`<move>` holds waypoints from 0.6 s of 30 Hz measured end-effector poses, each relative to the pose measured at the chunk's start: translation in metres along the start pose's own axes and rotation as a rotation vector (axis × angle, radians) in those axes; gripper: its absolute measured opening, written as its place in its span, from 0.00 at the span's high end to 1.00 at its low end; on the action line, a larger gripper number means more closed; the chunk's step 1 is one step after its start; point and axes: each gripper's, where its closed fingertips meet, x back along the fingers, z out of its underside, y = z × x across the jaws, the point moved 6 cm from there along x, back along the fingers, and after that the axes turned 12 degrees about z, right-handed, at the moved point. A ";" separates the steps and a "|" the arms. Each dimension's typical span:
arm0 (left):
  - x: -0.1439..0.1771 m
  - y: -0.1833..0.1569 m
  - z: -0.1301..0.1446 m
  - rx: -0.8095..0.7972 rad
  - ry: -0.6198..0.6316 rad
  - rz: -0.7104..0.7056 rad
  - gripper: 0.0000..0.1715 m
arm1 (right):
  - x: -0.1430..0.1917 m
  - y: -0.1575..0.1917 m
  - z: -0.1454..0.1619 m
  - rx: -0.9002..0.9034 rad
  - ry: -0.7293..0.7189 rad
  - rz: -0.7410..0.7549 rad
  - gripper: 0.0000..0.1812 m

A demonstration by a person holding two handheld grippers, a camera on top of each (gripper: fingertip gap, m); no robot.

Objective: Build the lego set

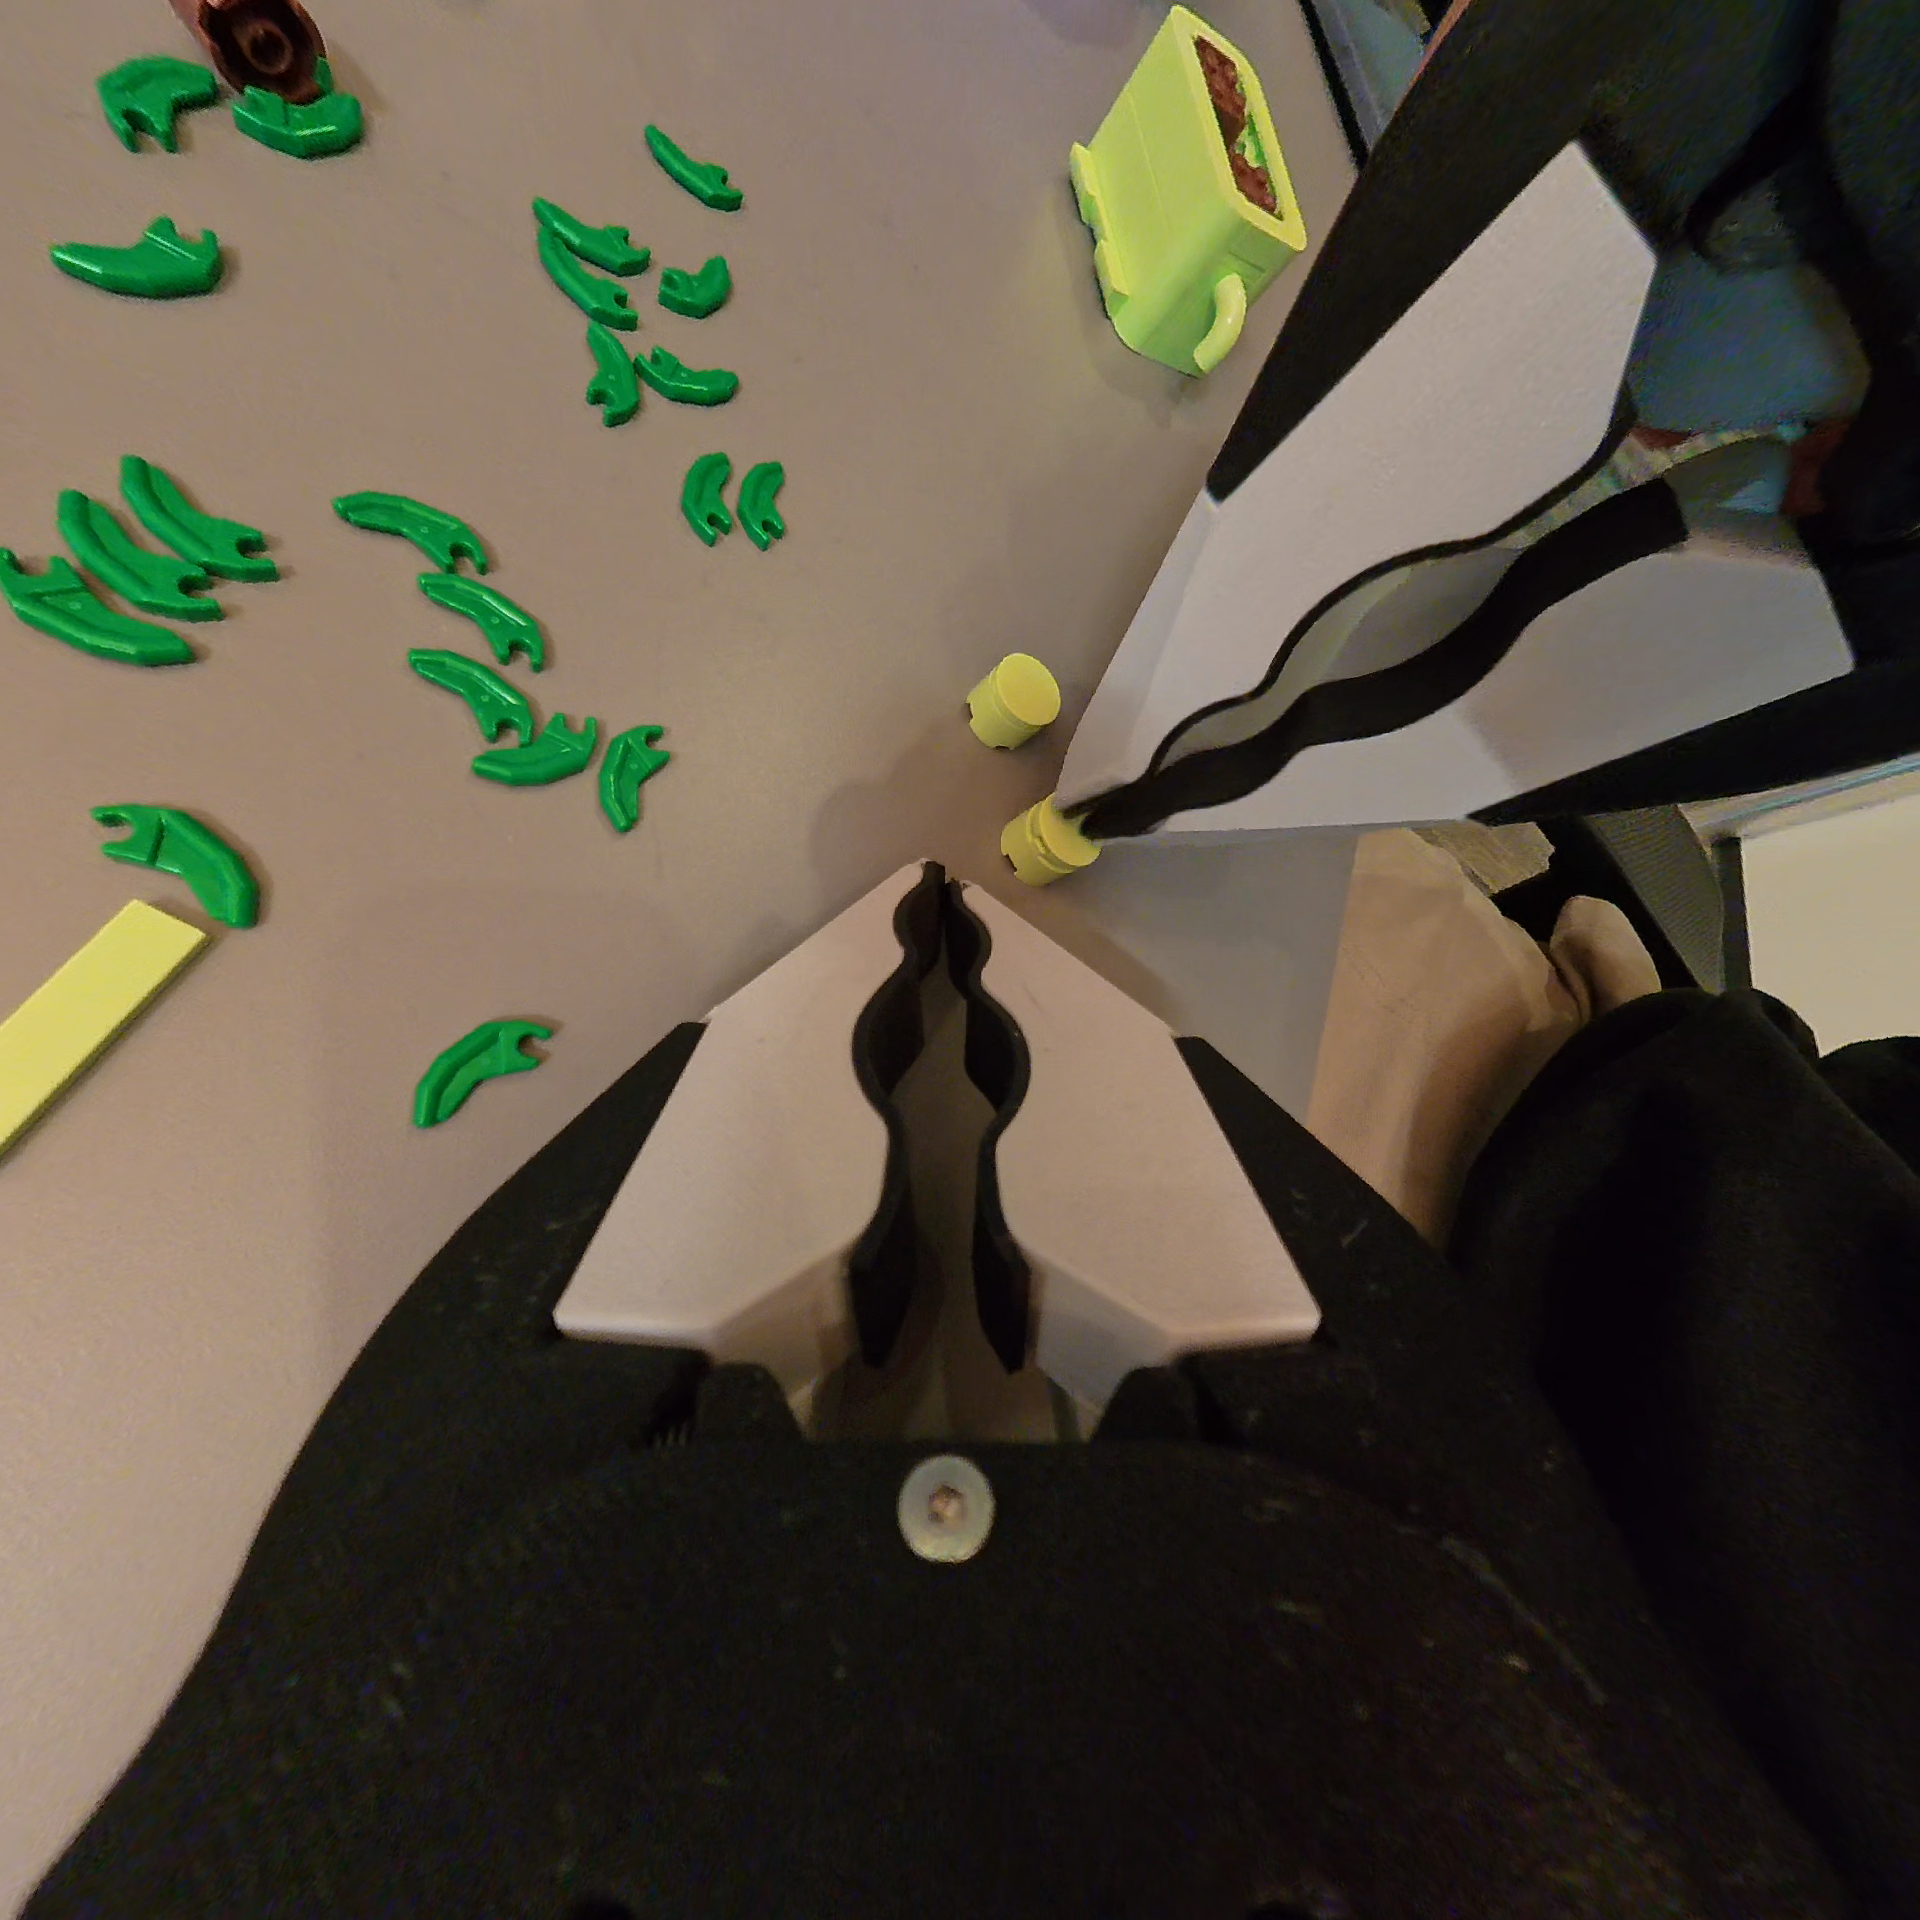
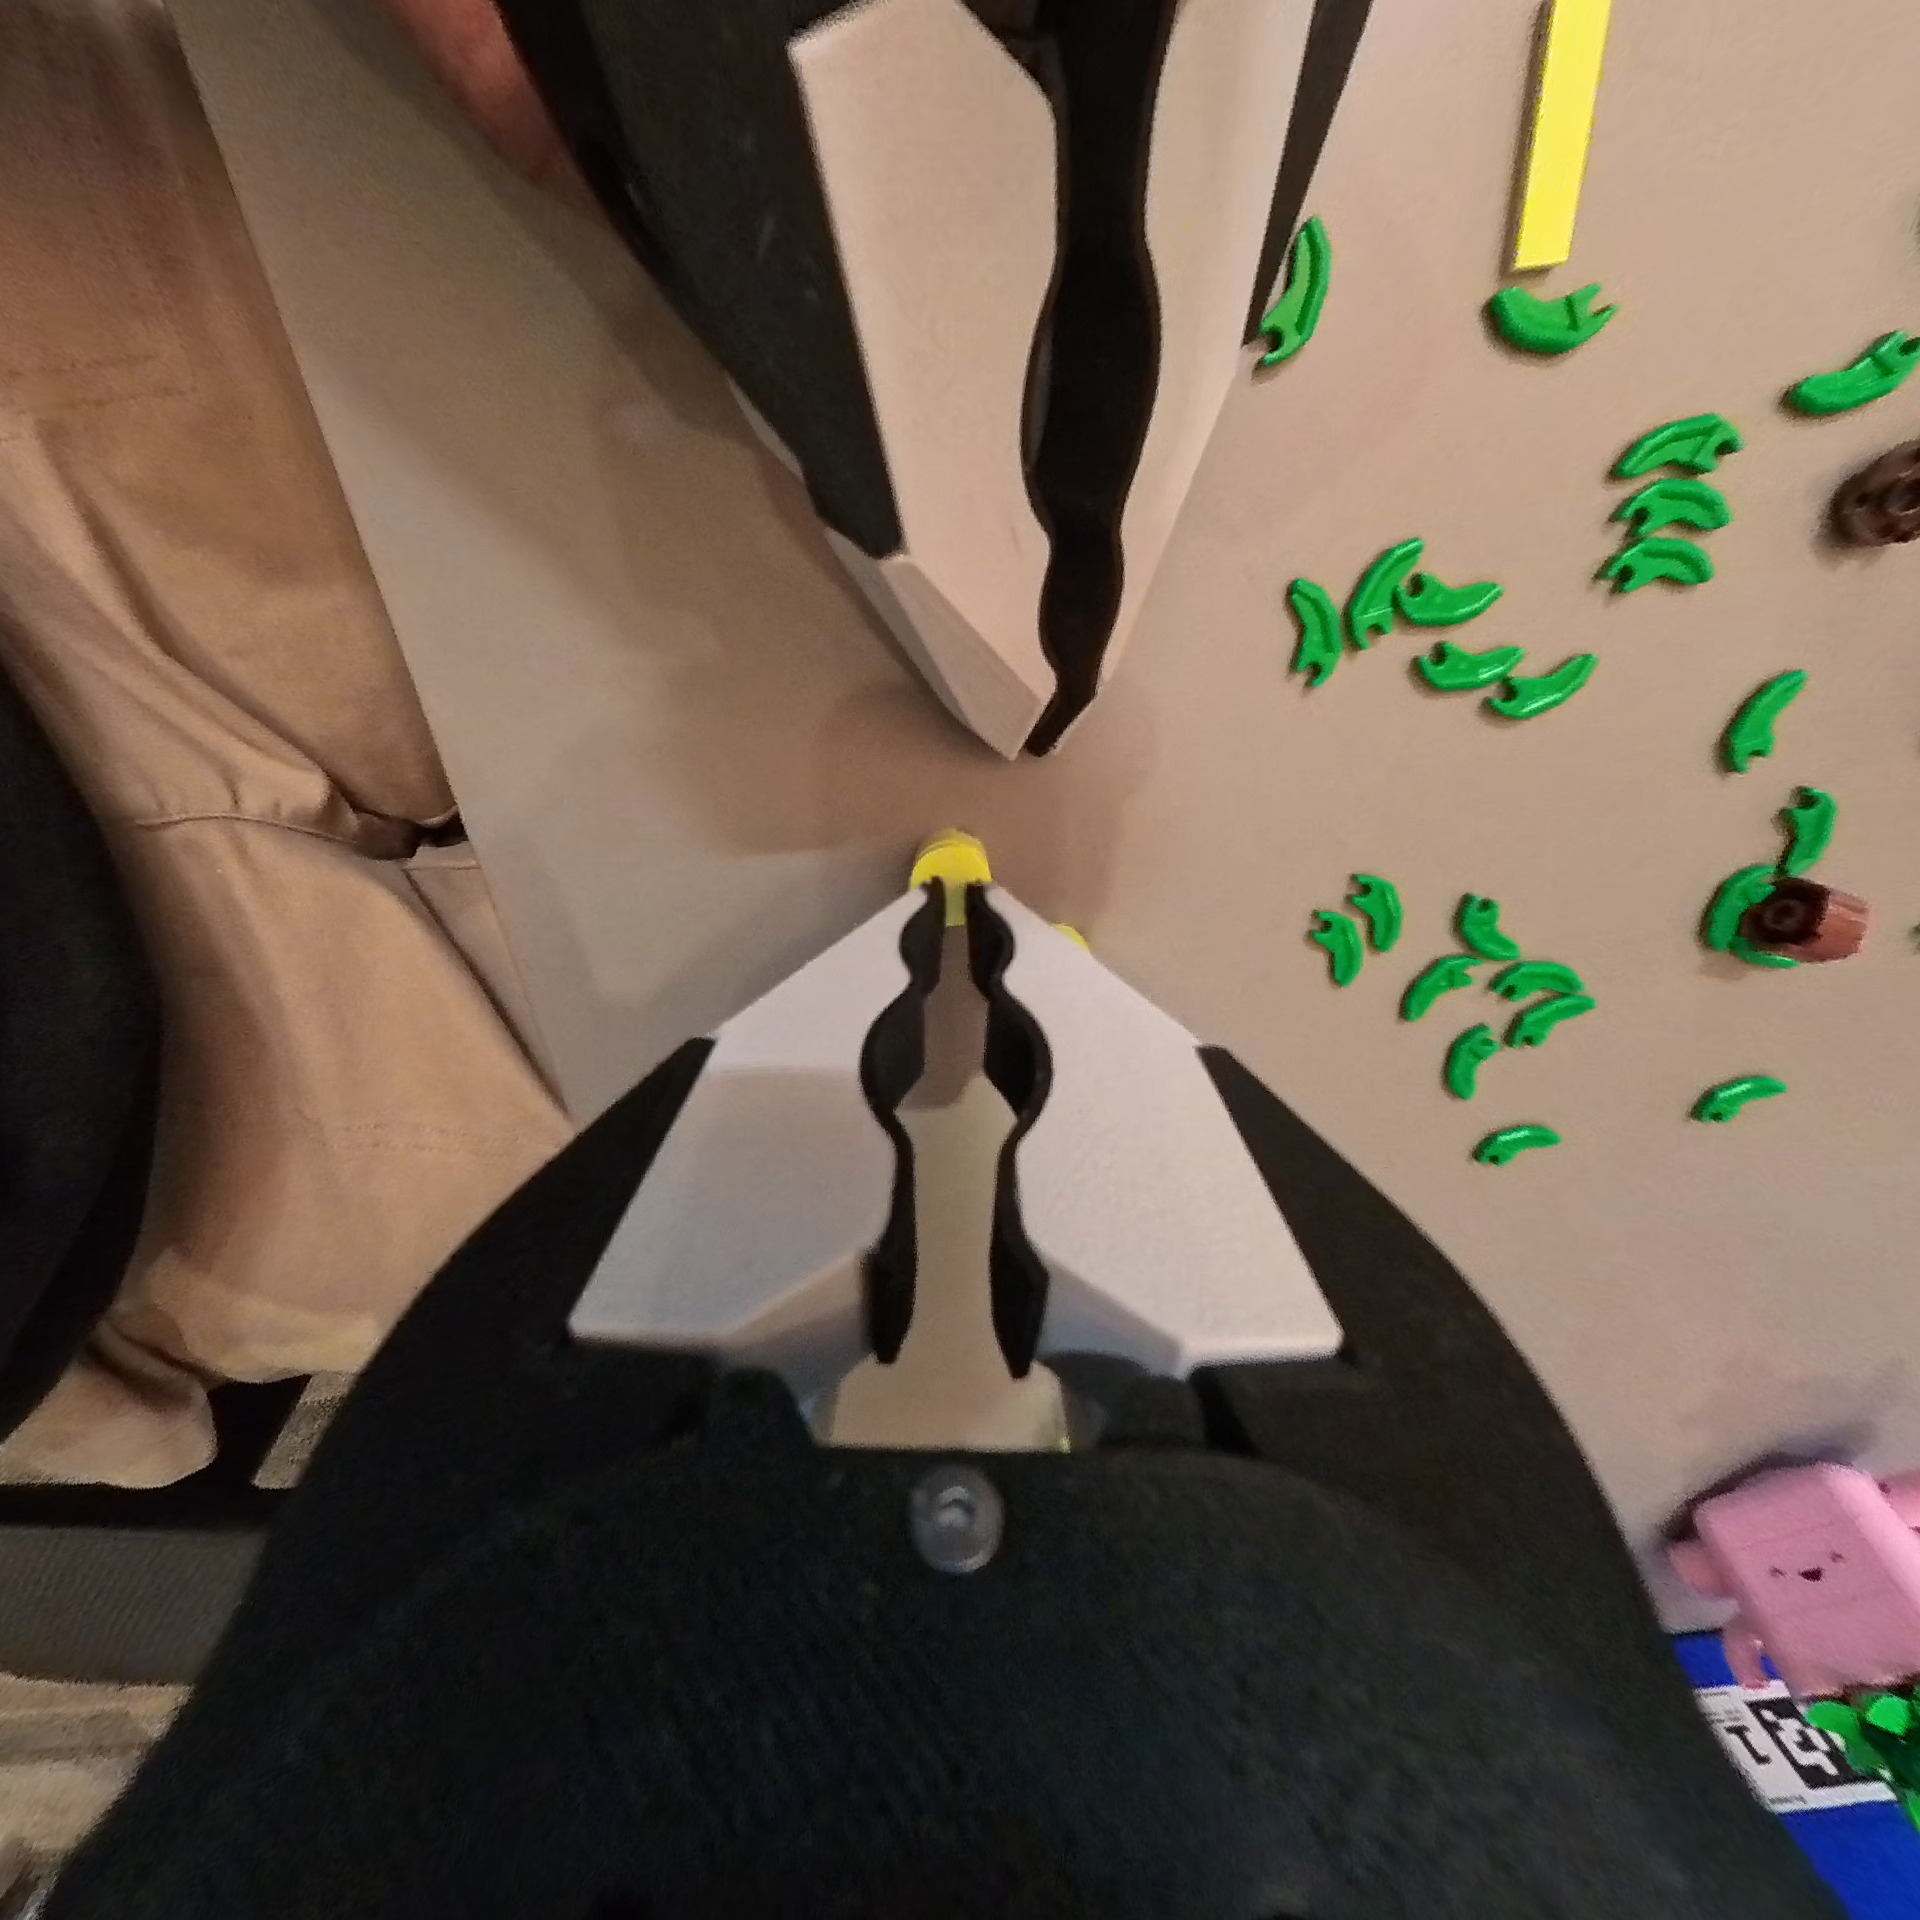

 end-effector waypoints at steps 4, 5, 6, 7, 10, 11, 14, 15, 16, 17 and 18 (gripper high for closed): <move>0.000 0.000 0.000 0.002 0.000 0.002 1.00 | -0.001 0.000 -0.001 -0.001 0.005 -0.006 1.00; 0.000 0.000 0.000 0.003 0.000 0.003 1.00 | -0.001 -0.001 -0.001 -0.001 0.006 -0.009 1.00; 0.000 0.000 0.000 0.003 -0.001 0.003 1.00 | -0.001 -0.001 -0.001 -0.002 0.007 -0.011 1.00; 0.000 0.000 0.000 0.003 0.000 0.003 1.00 | -0.001 -0.001 -0.001 -0.004 0.008 -0.014 1.00; 0.000 0.000 0.000 0.003 0.000 0.003 1.00 | -0.001 -0.001 -0.001 -0.012 0.008 -0.024 1.00; 0.000 0.000 0.000 0.003 0.000 0.003 1.00 | -0.001 -0.001 -0.001 -0.016 0.006 -0.028 1.00; 0.000 0.000 0.000 0.002 0.000 0.003 1.00 | -0.001 -0.002 0.000 -0.025 -0.007 -0.039 1.00; 0.000 0.000 0.000 0.002 -0.001 0.003 1.00 | -0.001 -0.002 0.000 -0.029 -0.012 -0.042 1.00; 0.000 0.000 0.000 0.002 0.000 0.002 1.00 | -0.001 -0.002 0.000 -0.034 -0.015 -0.045 1.00; 0.000 0.000 0.000 0.002 0.000 0.002 1.00 | -0.001 -0.003 0.001 -0.037 -0.017 -0.048 1.00; 0.000 0.000 0.000 0.002 0.000 0.002 1.00 | -0.001 -0.003 0.001 -0.039 -0.019 -0.050 1.00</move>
